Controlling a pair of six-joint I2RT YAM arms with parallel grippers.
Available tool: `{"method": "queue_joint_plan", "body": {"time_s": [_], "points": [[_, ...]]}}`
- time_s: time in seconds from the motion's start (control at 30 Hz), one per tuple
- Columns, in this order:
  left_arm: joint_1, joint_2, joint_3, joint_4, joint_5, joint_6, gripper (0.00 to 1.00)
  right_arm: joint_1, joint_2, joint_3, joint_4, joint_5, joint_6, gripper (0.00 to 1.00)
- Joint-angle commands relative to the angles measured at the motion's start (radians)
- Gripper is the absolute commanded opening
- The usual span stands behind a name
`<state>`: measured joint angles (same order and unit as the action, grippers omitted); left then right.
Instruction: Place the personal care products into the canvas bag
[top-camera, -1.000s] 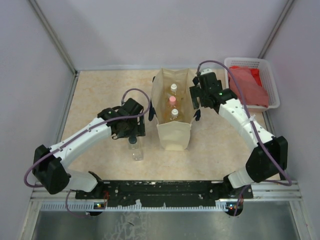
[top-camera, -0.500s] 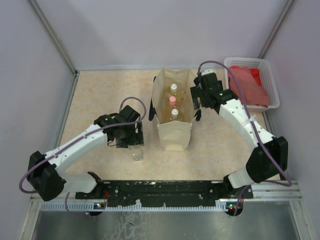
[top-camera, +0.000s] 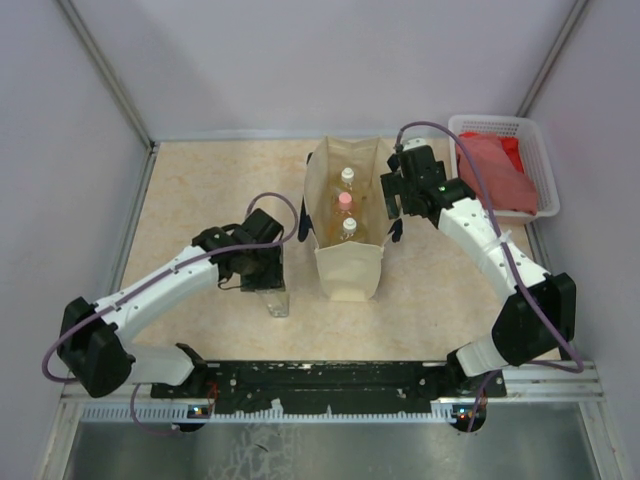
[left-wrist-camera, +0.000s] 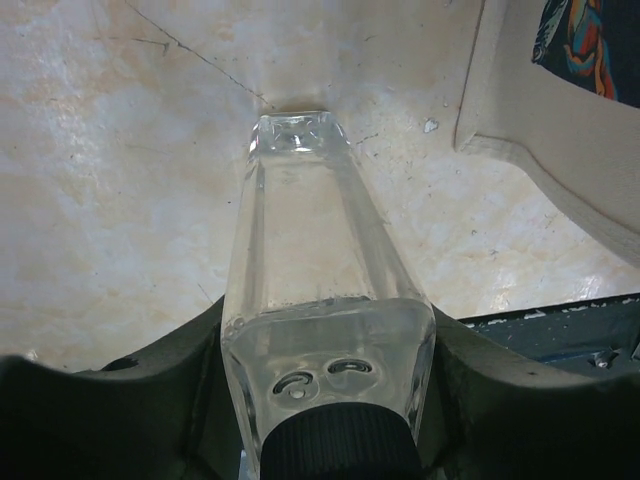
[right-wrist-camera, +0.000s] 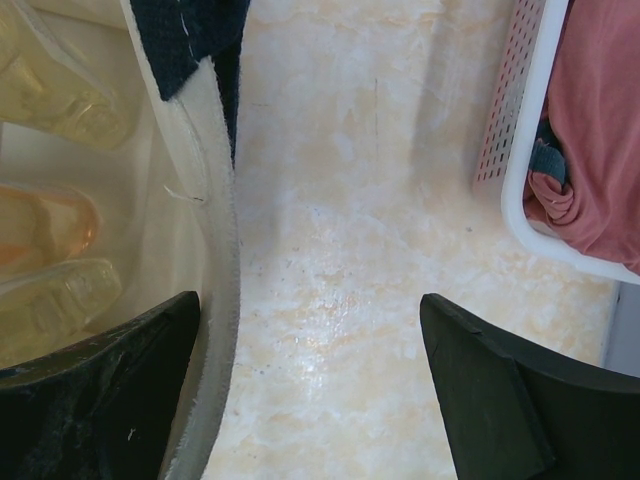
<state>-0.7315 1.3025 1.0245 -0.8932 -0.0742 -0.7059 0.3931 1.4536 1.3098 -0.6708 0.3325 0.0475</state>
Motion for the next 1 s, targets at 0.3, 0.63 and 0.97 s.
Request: {"method": "queue_joint_plan", "body": {"time_s": [0.3,0.63,0.97], "points": [[-0.002,-0.068,0.422,0.01,-0.281,0.231,0.0,-0.008,0.011,0.031,0.003,0.018,0.009,0.91],[-0.002,0.077,0.836,0.111,-0.214,0.531,0.0,-0.008,0.025,0.06,0.002,0.003,0.013,0.91],[-0.002,0.306,1.151,0.179,-0.026,0.652,0.0,-0.008,-0.013,0.063,-0.007,0.034,0.032,0.87]]}}
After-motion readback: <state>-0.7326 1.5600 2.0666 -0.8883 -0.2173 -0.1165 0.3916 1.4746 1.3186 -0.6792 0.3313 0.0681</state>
